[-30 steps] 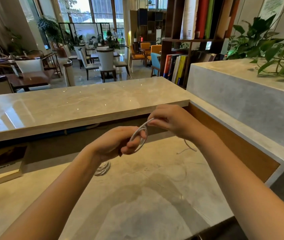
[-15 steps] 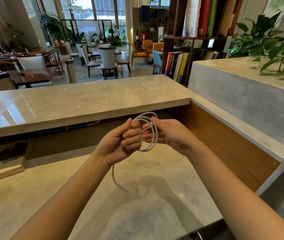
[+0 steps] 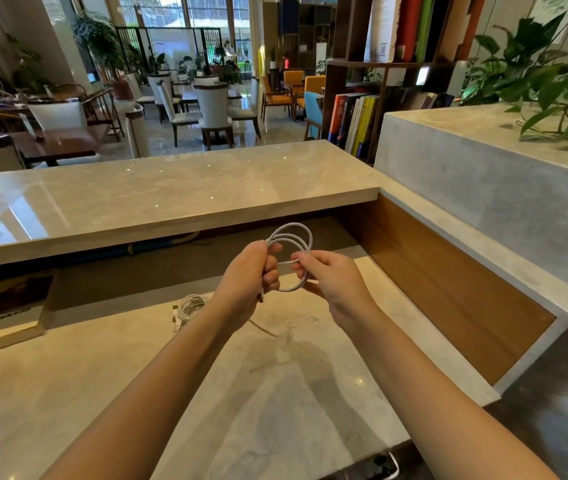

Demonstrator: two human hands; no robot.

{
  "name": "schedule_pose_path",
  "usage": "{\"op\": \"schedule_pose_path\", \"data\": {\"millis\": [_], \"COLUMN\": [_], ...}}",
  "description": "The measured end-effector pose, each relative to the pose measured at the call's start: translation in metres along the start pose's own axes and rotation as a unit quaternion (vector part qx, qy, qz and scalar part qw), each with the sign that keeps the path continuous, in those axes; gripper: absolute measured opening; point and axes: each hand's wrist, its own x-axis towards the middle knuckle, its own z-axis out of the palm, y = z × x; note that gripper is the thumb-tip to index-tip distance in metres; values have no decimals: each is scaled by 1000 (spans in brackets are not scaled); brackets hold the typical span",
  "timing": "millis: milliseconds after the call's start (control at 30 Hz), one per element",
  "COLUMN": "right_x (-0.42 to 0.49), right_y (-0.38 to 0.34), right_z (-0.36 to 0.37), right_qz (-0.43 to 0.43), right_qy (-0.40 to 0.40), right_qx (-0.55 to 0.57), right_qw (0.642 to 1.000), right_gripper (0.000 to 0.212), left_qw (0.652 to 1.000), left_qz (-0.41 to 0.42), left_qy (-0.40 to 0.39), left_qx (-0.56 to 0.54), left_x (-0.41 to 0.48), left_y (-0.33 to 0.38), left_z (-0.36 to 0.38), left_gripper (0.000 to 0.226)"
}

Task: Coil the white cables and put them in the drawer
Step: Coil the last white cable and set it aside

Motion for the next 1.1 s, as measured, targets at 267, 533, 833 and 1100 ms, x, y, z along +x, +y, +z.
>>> {"op": "schedule_pose_path", "data": {"millis": [267,533,833,1100], "right_x": [6,11,16,10], "right_y": [15,16,20,-11], "right_z": [7,0,5,-30], "right_qz": [63,143,37,-44], "right_qy": [-18,-112,-74,-130], "right_qx": [74,218,-289,-372], "right_qw": [995,959,954,918], "right_gripper": [21,9,21,24], "left_qw": [946,973,921,974], "left_qz": [79,38,134,11], "left_qy": [152,105,134,69], "left_qx": [274,200,339,213], "left_x": [14,19,25,38], "left_y": [-15,-22,-30,-14], "left_z": [4,-4,-8,-33], "left_gripper": [23,24,22,30]}}
